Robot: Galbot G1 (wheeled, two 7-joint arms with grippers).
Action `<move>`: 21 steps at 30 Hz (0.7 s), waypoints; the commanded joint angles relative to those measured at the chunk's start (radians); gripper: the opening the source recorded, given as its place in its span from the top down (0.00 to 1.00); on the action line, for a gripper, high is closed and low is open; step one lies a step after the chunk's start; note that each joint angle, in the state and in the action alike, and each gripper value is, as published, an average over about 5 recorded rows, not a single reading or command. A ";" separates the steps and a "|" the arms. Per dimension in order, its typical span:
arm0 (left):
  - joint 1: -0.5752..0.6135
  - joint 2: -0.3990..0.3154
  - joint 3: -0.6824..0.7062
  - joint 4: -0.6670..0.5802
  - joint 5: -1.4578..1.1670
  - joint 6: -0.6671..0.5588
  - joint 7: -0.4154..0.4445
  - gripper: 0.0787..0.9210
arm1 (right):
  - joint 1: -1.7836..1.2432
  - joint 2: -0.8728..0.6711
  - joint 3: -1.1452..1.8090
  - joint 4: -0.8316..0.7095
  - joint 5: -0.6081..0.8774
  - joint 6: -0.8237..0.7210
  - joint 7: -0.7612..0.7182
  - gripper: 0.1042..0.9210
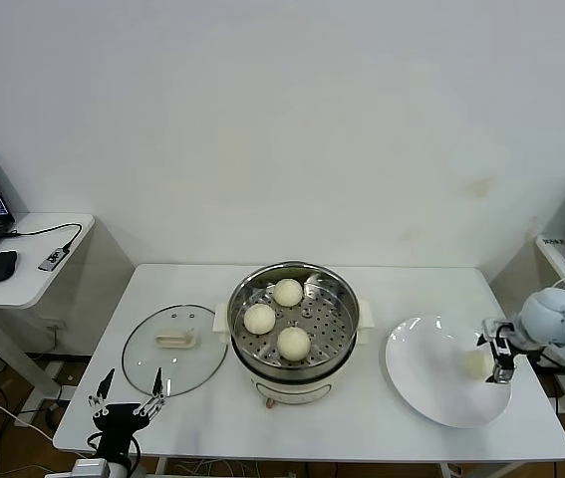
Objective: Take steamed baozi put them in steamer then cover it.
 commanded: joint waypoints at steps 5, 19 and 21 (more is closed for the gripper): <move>-0.003 -0.001 0.002 0.001 0.001 0.000 -0.001 0.12 | -0.035 0.061 0.045 -0.063 -0.018 -0.008 0.021 0.19; 0.005 -0.006 -0.001 -0.003 0.000 -0.003 -0.001 0.12 | -0.024 0.057 0.046 -0.046 -0.027 -0.027 0.017 0.37; 0.006 -0.006 -0.001 -0.004 0.000 -0.003 -0.001 0.12 | -0.024 0.050 0.046 -0.038 -0.025 -0.026 0.013 0.40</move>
